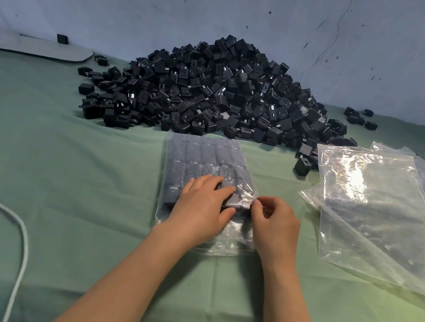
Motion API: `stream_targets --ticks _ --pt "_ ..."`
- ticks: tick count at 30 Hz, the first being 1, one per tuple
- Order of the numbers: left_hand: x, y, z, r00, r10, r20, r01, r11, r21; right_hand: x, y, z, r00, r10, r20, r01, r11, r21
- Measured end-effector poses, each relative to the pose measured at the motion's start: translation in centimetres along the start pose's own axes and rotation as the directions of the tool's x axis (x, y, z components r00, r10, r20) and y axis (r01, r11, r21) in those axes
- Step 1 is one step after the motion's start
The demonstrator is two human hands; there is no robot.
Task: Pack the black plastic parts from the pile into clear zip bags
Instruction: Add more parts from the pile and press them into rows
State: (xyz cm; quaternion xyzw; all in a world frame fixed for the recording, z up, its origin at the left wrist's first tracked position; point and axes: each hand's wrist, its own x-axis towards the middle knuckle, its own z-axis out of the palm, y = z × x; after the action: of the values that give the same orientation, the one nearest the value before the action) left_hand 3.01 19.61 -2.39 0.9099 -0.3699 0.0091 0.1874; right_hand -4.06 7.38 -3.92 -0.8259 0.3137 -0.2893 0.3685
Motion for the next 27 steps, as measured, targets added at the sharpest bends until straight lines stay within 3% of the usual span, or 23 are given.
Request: stream_targets --ticks 18,27 --pt "0.8 1.0 -0.4 0.991 -0.027 0.132 0.011 0.993 0.122 0.2 0.1 -0.1 0.997 -0.027 0.068 0.027 1.000 -0.005" --pt "0.6 1.1 -0.7 0.995 -0.015 0.099 0.004 0.994 0.109 -0.4 -0.1 -0.4 0.993 -0.063 0.096 0.068 0.997 -0.048"
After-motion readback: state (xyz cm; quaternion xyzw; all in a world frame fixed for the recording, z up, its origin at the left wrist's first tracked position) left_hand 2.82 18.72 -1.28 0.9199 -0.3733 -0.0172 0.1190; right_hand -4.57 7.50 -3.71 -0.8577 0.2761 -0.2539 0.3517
